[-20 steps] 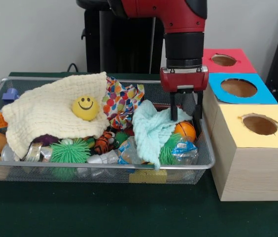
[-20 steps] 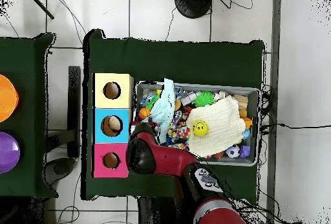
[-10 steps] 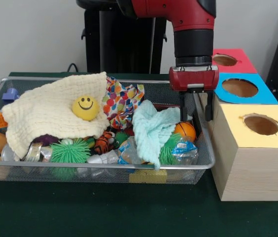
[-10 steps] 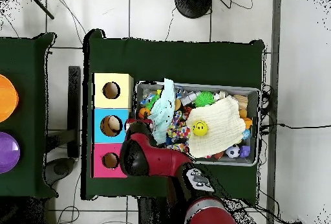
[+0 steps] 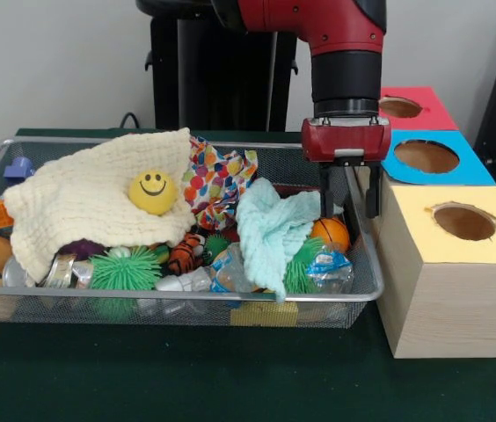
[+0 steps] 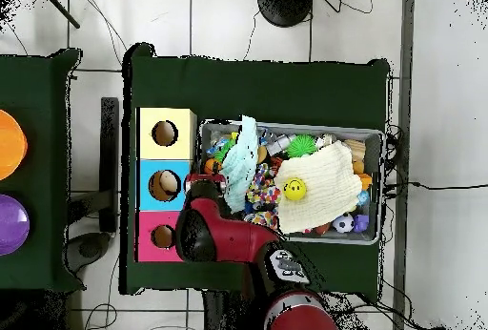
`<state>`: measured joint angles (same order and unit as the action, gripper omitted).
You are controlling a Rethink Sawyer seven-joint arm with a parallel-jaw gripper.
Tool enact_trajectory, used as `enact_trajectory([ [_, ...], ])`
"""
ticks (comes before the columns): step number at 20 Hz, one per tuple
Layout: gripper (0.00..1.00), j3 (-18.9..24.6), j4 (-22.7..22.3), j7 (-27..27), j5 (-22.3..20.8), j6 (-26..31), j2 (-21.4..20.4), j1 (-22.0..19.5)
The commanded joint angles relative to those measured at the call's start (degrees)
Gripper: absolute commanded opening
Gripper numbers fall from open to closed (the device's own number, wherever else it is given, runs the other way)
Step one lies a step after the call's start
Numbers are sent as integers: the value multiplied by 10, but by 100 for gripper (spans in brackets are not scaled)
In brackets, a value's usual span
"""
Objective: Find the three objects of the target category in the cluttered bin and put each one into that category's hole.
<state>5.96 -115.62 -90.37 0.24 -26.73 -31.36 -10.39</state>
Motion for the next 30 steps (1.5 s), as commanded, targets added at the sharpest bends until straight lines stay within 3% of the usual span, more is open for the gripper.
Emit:
enact_trajectory([
  [1, 100, -22, 15, -119, 36, -1, 22, 17],
  [9, 100, -67, 39, -84, 32, 14, 35, 47],
  [15, 100, -29, 45, -132, -2, -40, 73, 15],
  [22, 100, -21, 58, -142, 2, -86, 98, 17],
  [30, 100, 14, 61, -166, -24, -121, 101, -6],
])
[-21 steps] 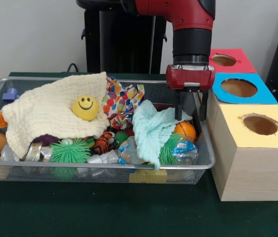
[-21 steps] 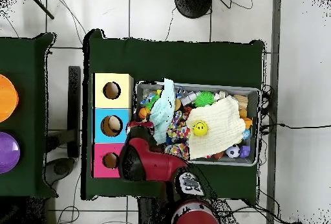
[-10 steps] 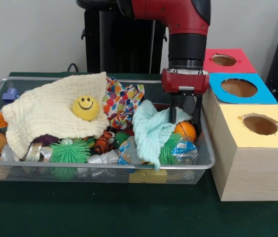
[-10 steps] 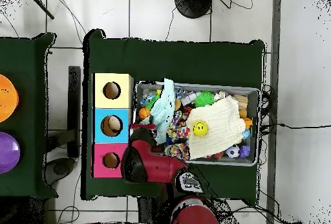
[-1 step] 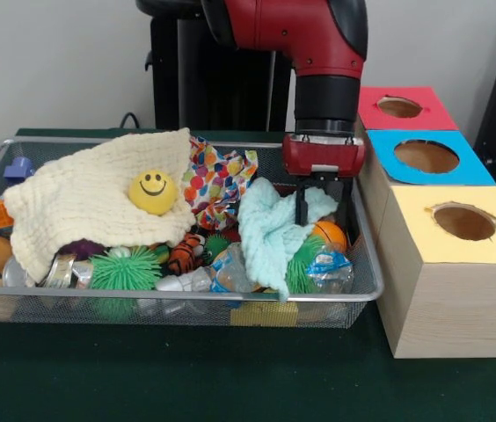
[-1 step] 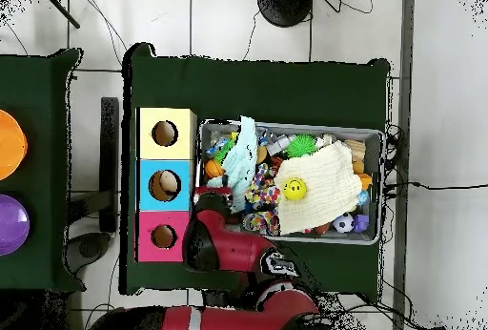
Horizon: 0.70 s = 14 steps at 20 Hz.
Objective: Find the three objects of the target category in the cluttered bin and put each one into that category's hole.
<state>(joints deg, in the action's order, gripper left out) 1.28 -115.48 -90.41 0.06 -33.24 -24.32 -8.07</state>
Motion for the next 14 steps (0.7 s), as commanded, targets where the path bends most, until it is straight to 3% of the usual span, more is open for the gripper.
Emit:
enact_trajectory([
  [1, 100, 70, 57, -175, -31, -64, 30, -37],
  [9, 100, 94, 36, -204, -42, -109, 21, -57],
  [14, 100, 100, 23, -214, -45, -105, -5, -64],
])
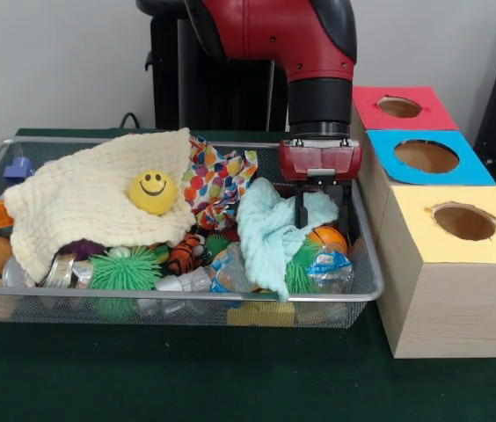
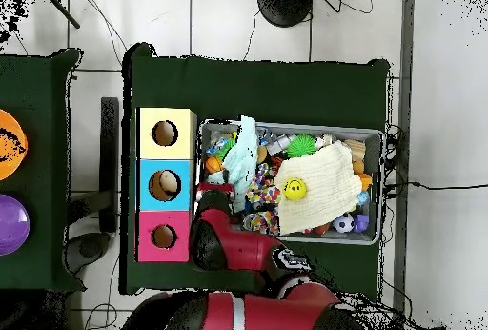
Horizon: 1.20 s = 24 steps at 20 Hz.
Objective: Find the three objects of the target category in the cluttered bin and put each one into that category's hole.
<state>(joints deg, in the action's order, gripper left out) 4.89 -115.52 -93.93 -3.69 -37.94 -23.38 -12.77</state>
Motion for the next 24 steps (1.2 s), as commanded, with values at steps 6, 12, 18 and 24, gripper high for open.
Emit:
enact_trajectory([
  [6, 100, 59, 12, -194, 0, -36, -45, -19],
  [12, 100, 43, 11, -212, 13, -61, -42, -5],
  [18, 100, 36, 27, -210, 24, -46, -43, 4],
  [24, 100, 27, 63, -206, 30, -81, 3, 9],
])
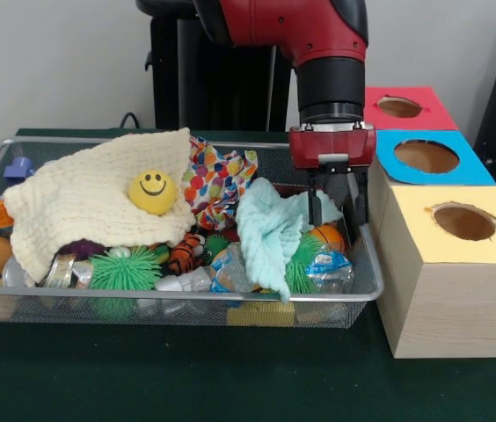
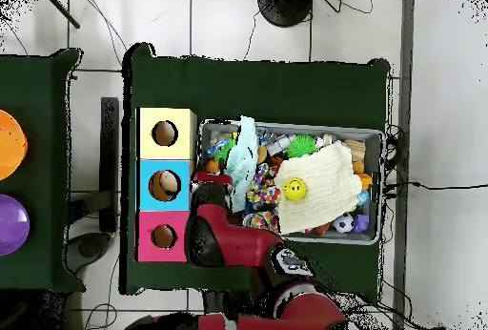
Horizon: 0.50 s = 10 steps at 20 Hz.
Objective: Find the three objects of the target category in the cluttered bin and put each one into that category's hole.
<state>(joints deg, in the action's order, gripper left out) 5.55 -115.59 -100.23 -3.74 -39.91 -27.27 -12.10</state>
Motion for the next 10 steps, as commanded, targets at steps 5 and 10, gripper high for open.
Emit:
enact_trajectory([
  [5, 100, 11, 84, -118, 42, -45, 56, 11],
  [10, 100, 20, 110, -109, 25, -19, 64, -4],
])
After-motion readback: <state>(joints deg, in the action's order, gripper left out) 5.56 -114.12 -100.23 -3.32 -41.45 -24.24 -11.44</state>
